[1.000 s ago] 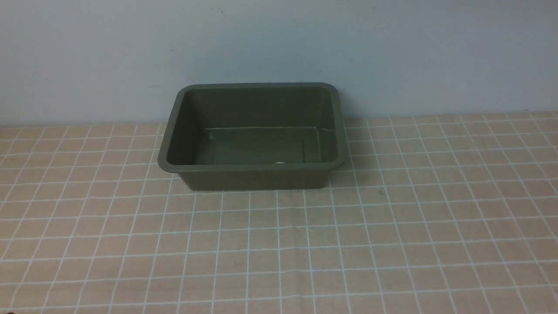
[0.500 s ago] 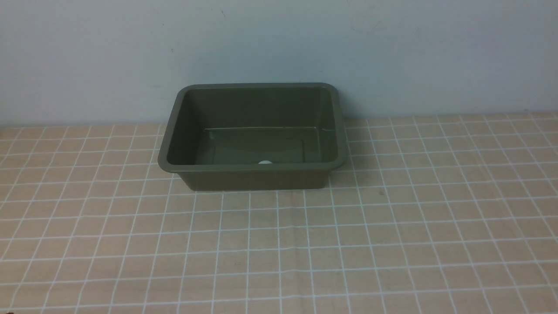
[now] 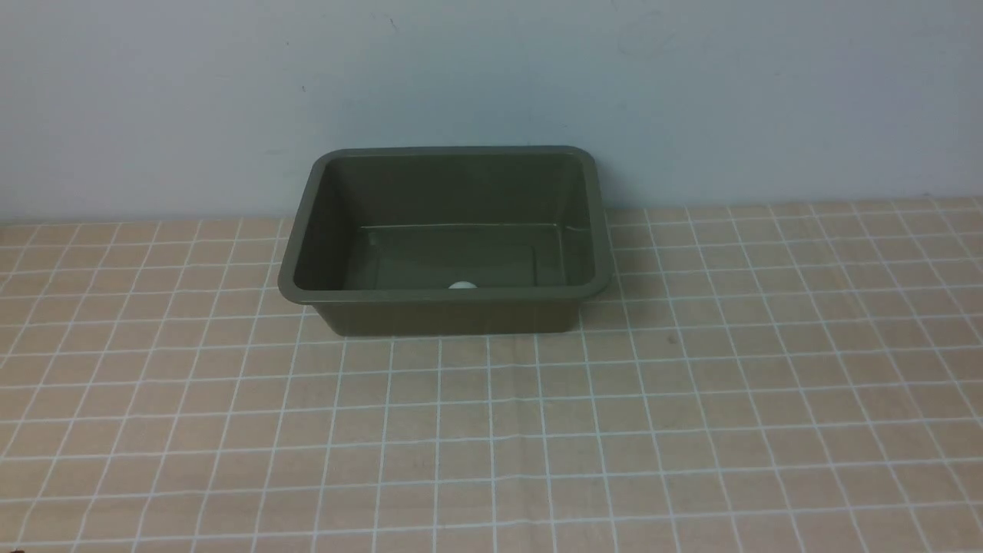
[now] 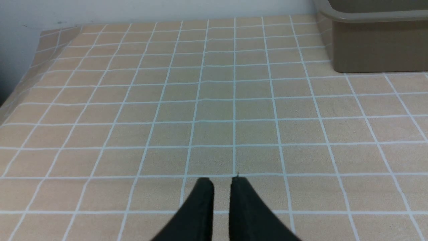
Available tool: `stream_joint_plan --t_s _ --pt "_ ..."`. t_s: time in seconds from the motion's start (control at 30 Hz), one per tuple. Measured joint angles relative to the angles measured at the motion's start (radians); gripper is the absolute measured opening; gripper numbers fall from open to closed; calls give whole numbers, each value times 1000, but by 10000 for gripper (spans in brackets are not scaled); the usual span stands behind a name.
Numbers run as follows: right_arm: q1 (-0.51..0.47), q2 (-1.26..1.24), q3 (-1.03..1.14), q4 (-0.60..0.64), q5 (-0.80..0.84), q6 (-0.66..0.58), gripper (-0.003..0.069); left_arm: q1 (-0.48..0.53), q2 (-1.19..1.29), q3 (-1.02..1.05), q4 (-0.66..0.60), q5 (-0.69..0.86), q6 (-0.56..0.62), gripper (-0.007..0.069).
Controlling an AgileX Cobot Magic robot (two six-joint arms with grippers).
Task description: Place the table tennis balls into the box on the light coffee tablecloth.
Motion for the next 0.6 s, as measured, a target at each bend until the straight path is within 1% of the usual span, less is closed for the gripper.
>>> stream_joint_plan --t_s 0.23,0.3,0.43,0.6 --pt "0 -190 178 56 -168 0 221 0 0 0 0 0 0 24" --pt "0 -226 206 71 -188 0 221 0 0 0 0 0 0 24" --pt "0 -276 259 80 -199 0 221 0 0 0 0 0 0 24" --pt "0 -286 277 80 -155 0 221 0 0 0 0 0 0 24"
